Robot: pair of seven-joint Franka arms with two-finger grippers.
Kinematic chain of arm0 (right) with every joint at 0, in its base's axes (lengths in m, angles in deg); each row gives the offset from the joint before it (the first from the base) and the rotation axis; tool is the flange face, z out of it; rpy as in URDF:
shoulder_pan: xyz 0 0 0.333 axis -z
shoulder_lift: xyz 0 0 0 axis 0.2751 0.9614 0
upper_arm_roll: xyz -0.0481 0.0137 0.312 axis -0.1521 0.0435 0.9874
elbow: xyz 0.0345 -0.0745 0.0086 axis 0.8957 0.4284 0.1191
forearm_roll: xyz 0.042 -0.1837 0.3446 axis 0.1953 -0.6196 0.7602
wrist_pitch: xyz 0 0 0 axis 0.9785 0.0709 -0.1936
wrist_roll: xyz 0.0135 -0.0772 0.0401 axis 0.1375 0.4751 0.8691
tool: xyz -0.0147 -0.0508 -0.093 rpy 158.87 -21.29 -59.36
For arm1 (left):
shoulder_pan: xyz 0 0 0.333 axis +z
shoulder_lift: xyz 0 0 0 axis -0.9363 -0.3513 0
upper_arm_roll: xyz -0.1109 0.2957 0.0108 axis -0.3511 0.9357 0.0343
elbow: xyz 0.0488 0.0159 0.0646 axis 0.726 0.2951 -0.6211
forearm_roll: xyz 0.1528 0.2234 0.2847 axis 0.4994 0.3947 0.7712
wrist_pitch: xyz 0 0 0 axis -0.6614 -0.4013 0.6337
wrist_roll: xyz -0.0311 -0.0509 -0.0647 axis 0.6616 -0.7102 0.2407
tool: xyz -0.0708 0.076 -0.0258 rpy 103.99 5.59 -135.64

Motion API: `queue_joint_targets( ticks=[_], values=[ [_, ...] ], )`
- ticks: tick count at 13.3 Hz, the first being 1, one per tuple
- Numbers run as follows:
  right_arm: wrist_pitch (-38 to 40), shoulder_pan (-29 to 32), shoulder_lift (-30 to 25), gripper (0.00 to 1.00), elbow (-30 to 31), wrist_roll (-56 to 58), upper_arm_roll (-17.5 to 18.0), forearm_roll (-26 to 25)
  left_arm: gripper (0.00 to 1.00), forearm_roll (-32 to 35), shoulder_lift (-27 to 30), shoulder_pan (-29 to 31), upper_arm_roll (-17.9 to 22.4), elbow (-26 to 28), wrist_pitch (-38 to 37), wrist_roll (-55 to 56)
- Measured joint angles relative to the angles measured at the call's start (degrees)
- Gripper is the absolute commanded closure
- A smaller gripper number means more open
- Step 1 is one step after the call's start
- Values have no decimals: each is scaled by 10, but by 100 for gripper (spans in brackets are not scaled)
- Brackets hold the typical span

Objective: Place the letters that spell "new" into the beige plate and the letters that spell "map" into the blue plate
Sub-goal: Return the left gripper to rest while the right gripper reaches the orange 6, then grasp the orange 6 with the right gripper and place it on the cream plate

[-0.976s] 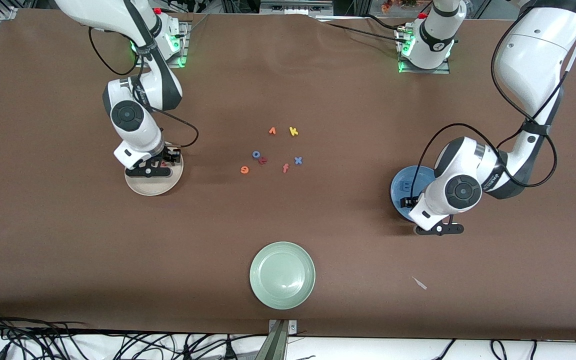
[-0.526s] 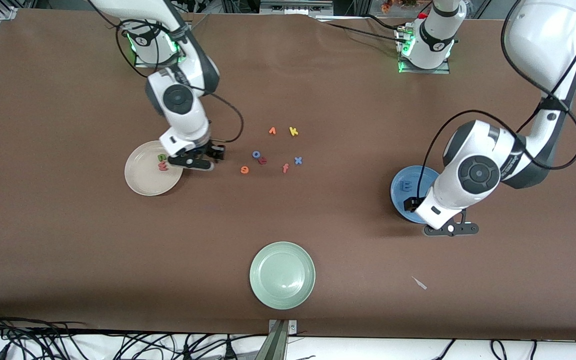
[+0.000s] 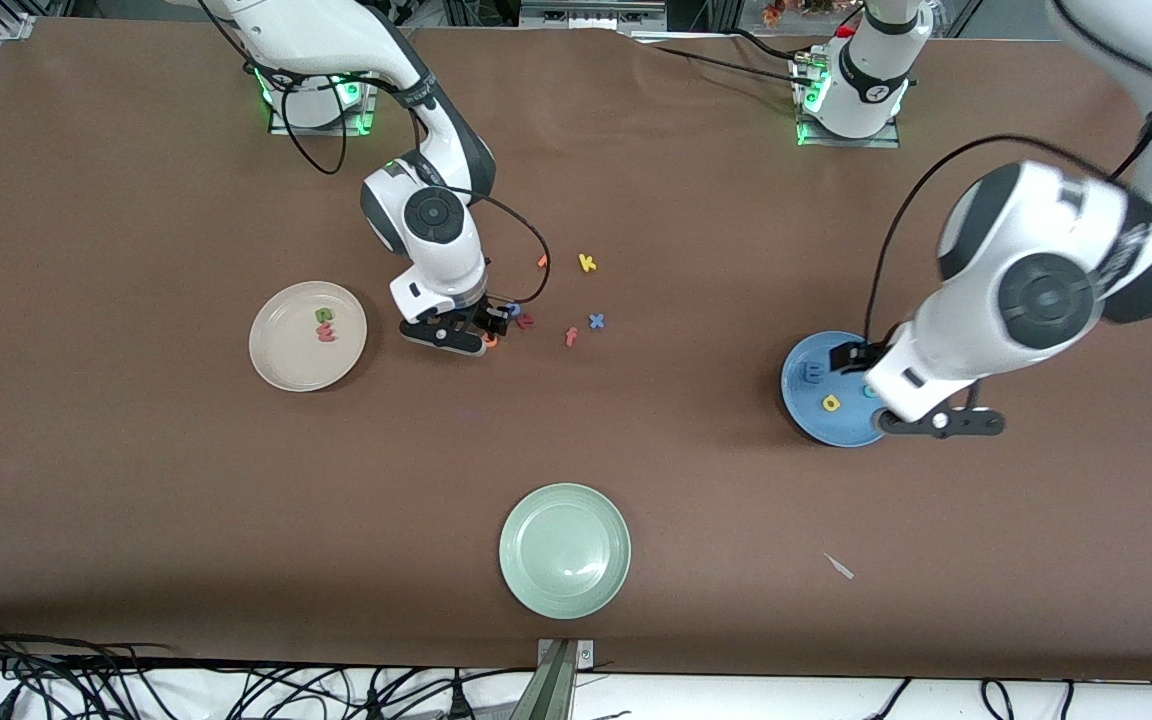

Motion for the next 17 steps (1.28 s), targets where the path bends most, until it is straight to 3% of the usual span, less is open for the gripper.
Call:
queue_joint_targets(
  ticks=[2,4,8,12,15,17],
  values=[
    [-1,-3,14,31,-17,-8,0,0,0,-70,57,-4,80,2,-17,-115],
    [-10,-8,29,36,-28,-15,0,0,0,-100,107,-6,152,15,-26,-214],
    [-26,-17,45,64,-33,-25,1,0,0,-106,214,-82,284,91,-31,-258],
    [-24,-17,45,87,-36,-24,0,0,0,-129,248,-91,305,127,-28,-264],
    [-15,-17,44,87,-38,1,-5,-1,0,-130,250,-92,305,127,-28,-264],
    [33,-17,33,87,-43,50,-27,-1,0,-130,250,-92,305,128,-28,-264]
  ],
)
